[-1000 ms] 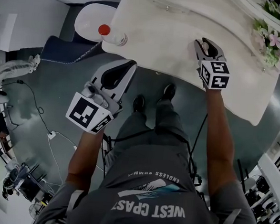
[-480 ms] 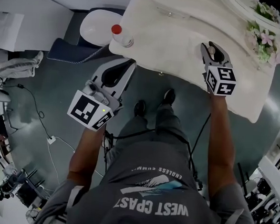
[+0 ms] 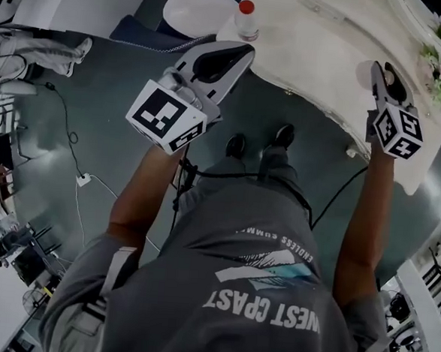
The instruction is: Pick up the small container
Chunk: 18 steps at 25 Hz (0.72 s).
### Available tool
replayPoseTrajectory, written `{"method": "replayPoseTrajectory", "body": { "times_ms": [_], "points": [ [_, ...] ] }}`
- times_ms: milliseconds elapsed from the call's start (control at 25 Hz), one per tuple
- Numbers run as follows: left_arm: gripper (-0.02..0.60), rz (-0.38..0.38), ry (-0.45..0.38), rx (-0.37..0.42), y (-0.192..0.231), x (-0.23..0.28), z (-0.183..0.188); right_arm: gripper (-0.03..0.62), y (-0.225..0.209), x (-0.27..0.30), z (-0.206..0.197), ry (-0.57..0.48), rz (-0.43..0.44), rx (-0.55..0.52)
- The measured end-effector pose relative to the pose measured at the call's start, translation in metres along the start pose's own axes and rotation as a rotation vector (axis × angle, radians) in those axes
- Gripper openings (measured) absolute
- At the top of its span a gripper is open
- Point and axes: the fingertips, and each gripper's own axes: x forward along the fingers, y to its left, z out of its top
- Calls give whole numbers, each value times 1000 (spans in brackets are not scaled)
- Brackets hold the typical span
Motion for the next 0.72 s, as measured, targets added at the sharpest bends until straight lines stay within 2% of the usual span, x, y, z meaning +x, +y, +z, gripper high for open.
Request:
{"method": "replayPoseTrajectory", "body": {
  "times_ms": [400, 720],
  "points": [
    [17, -10, -37, 71, 16, -41, 31, 141, 21, -53, 69, -81, -31, -25],
    [17, 6, -104, 101, 32, -73, 58, 141, 42, -101, 124, -154, -62, -70]
  ]
}}
